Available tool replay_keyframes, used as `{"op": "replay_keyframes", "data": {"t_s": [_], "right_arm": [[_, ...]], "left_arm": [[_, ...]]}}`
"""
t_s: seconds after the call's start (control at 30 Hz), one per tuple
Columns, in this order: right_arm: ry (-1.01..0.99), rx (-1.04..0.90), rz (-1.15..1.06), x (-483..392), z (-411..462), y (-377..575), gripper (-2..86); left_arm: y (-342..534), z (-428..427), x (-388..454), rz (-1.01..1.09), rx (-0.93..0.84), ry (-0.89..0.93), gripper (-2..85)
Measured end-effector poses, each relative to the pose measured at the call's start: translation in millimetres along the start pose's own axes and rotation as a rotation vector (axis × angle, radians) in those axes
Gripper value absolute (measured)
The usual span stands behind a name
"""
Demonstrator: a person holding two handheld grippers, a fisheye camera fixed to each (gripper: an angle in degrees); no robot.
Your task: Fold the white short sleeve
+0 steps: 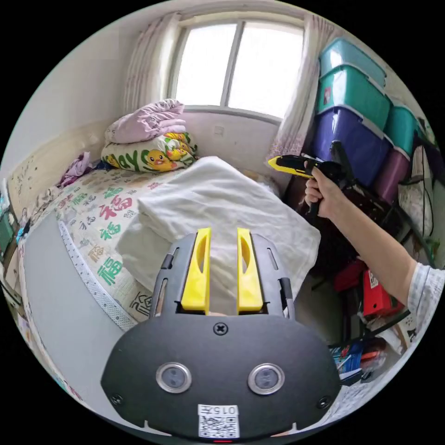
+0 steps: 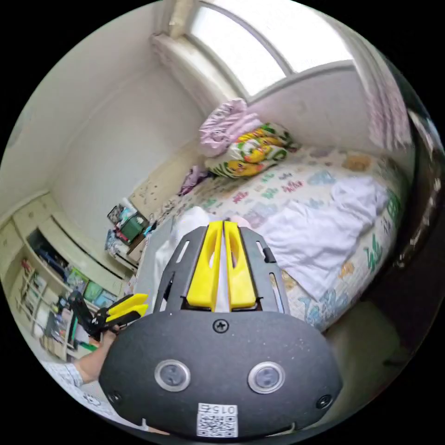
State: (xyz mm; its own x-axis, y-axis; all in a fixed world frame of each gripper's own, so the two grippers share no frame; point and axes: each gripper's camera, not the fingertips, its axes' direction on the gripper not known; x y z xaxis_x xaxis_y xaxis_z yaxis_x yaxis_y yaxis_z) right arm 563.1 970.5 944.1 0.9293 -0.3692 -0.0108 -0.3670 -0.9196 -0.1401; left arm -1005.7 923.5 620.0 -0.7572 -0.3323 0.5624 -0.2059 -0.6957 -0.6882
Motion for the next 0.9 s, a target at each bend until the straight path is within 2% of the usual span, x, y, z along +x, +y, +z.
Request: {"op": "replay_keyframes", "data": {"t_s": [0.07,0.2,0.37,0.53,0.67,0.7,0.8,0.9], "right_arm": [[0.017,-0.041,0.174,80,14,11,3.9],[0.175,-0.122,0.364,168,30,35,6.6],[0.080,-0.116,0.564,236,55,59,8.5],[0.149,-0.128,0.632,246,79,65,10.8],[0.234,-0.133,0.600,234,70,65,3.4],[0.223,-0.143,0.583,232,67,64,2.4],[0.016,-0.121,0.524,218,46,63,-0.4],[-0.083,-0.002,0.402,180,-5,69,-0.9]], "left_arm": [[-14,27,18,0.015,-0.040,0.028,8.8],[-27,37,25,-0.023,-0.005,0.048,8.5],[-48,43,30,0.022,-0.073,0.060,7.4],[-58,56,27,-0.027,-0.107,0.109,6.5],[-62,69,46,0.070,-0.141,0.020,6.1],[-62,72,47,0.073,-0.144,0.016,6.0],[-60,84,44,0.049,-0.155,0.033,5.8],[-53,94,39,0.015,-0.155,0.052,5.5]]}}
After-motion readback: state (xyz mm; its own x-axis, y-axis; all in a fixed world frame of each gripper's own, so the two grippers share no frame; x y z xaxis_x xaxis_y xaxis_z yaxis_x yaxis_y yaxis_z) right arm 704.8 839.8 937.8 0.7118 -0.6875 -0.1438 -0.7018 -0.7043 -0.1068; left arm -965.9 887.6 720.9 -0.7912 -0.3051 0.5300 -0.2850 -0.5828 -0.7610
